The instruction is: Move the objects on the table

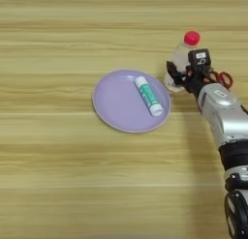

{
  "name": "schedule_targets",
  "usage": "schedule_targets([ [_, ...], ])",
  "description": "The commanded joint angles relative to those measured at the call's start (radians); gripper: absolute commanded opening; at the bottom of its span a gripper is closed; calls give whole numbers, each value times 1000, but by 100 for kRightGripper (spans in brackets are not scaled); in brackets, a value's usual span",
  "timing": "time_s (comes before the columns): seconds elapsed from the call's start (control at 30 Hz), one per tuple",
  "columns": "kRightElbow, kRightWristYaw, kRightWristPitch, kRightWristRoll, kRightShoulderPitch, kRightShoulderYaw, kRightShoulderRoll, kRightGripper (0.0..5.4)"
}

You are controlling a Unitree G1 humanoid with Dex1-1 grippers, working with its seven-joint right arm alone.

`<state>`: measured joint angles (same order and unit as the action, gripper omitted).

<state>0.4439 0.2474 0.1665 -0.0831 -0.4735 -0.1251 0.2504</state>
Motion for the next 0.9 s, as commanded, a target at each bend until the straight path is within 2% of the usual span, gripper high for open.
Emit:
schedule_targets([
  [0.03,-88,-23,-78,12,-81,-6,23,317],
  [0.2,-124,-33,-87,25,-70,-3,21,315],
  [0.3,-205,-31,-71,24,-44,8,11,315],
  [0.63,-481,-8,31,4,48,62,-28,315],
  [0.9,-569,46,112,-40,86,104,-63,315],
])
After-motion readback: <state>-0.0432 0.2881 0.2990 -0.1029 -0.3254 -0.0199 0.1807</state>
